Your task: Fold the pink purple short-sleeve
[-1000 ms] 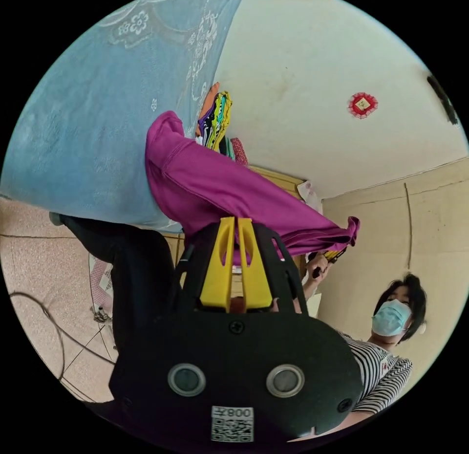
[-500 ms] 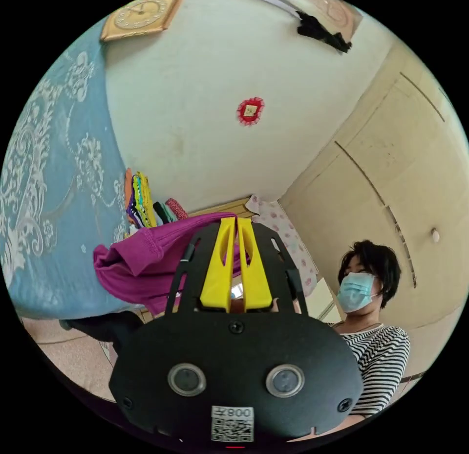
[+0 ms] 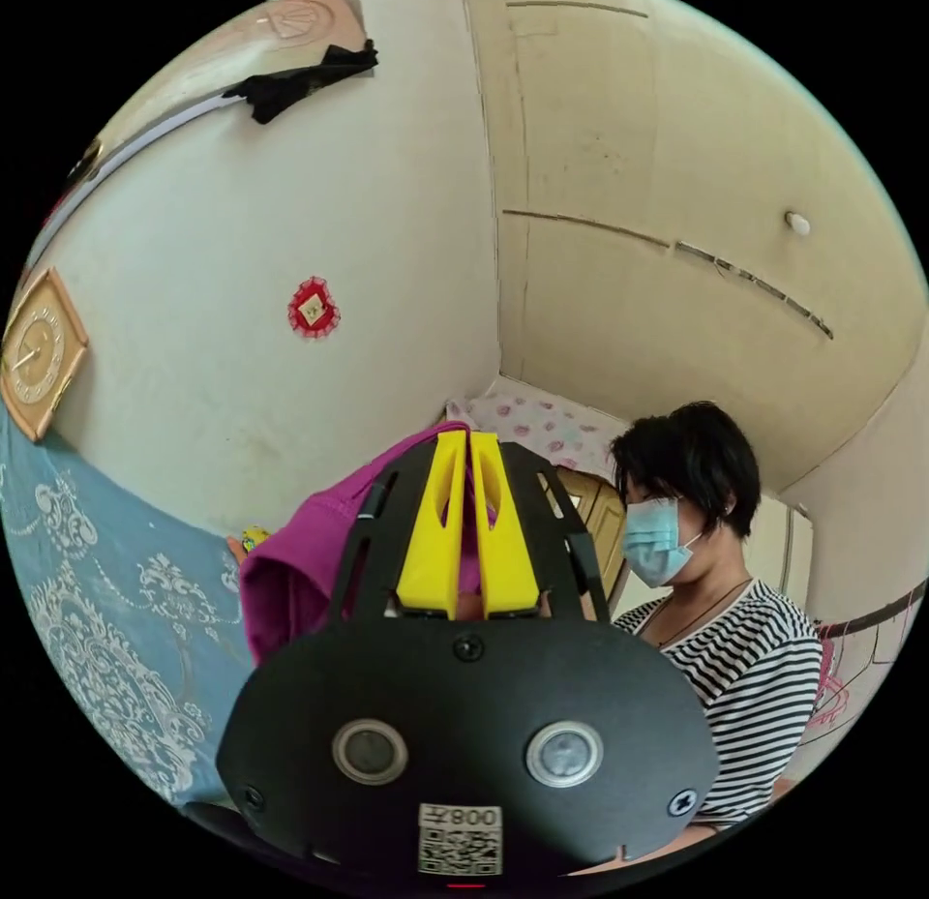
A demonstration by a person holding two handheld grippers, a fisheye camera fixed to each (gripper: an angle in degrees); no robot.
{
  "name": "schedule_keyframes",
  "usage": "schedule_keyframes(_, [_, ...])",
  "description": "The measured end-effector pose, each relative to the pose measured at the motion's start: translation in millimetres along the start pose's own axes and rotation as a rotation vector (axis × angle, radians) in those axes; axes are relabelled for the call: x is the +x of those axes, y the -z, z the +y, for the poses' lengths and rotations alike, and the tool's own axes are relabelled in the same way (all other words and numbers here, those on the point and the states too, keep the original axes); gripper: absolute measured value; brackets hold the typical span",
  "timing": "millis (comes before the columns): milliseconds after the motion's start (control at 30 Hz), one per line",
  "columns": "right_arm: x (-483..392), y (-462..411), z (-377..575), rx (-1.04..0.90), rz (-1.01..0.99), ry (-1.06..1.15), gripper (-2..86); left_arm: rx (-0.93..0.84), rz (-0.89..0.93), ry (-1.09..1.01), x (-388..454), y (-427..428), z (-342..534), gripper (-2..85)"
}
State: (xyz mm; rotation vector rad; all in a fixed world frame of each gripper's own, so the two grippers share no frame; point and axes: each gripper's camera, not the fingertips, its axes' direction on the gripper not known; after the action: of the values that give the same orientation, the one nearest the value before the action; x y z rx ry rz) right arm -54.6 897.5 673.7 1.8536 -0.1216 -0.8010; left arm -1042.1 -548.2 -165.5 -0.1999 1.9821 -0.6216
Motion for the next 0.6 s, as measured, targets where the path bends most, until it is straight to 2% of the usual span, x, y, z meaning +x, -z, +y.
schedule_keyframes(300, [58, -65, 16, -0.041, 0.002, 0.032, 0.3, -0.023, -0.133, -0.108, -21, 22, -47, 0.4])
schedule_keyframes(467, [143, -129, 17, -0.094, 0.044, -0.044, 0.3, -0.068, -0.274, -0.061, -108, 8, -81, 0.4])
schedule_keyframes(600, [249, -195, 17, -0.168, 0.074, -0.147, 0.3, -0.125, -0.378, 0.017, -197, -11, -100, 0.5])
